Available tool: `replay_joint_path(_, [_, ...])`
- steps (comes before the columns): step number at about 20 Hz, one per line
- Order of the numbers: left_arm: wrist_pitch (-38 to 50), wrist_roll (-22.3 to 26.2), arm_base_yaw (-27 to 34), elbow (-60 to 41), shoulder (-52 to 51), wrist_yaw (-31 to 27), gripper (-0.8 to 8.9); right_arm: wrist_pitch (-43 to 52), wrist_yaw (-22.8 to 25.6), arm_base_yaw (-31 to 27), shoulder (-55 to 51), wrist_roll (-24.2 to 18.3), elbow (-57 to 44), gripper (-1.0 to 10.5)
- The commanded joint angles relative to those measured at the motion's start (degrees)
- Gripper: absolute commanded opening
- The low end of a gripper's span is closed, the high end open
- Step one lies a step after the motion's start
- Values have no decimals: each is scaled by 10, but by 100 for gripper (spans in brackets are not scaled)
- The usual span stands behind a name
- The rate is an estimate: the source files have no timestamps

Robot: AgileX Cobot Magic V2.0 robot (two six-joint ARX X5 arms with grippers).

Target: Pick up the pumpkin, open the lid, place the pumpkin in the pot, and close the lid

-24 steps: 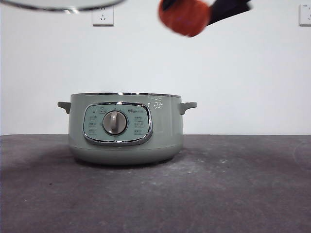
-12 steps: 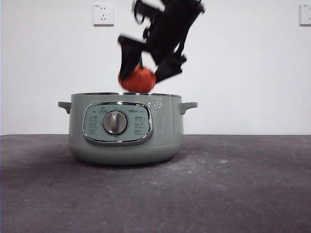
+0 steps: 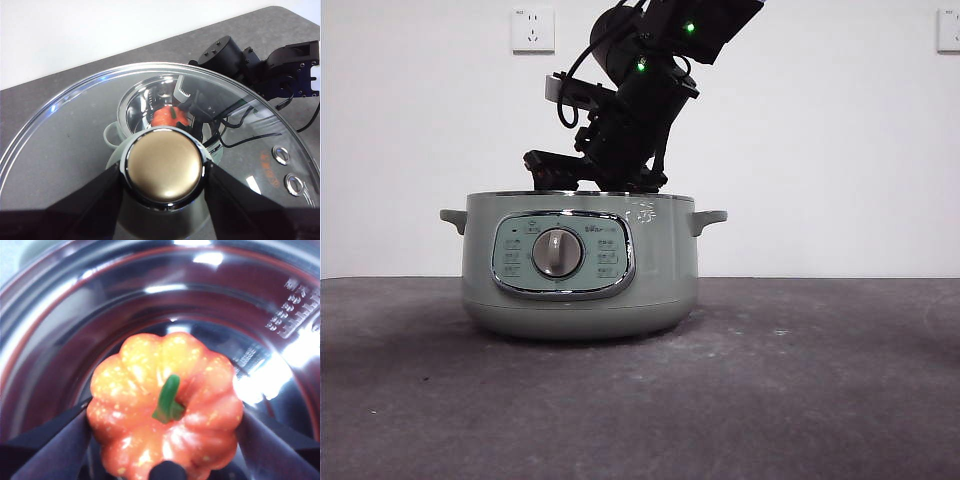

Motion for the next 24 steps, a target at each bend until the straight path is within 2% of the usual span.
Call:
replay_joint_path(1, [23, 6, 1, 3, -7, 6, -8, -3, 2, 1, 15, -9, -1, 19])
replay_joint_path(2, [23, 6, 1, 3, -7, 6, -8, -3, 1, 1, 15, -9, -1, 148])
replay_joint_path(3, [23, 6, 1, 3, -7, 6, -9, -5, 1, 1, 15, -9, -1, 357])
replay_joint_path(4, [23, 6, 1, 3, -7, 6, -9, -10, 2, 1, 15, -7, -1, 509])
replay_joint_path(15, [21, 7, 1, 3, -7, 7, -9, -41, 15, 1, -3, -4, 8, 536])
replay_joint_path(16, [23, 7, 1, 3, -6, 7, -9, -41, 19, 1, -21, -4, 9, 536])
replay_joint_path(18, [32, 7, 1, 3, 1, 7, -9, -54, 67, -2, -73, 3, 9, 536])
replay_joint_path(21, [57, 7, 0, 3, 31, 15, -9, -120, 125, -15, -185, 46, 9, 536])
replay_joint_path(23, [95, 8, 0, 3, 62, 55, -9, -161, 136, -24, -269, 52, 9, 536])
replay_joint_path(24, [110, 8, 0, 3, 81, 54, -9, -180, 135, -27, -313, 60, 9, 536])
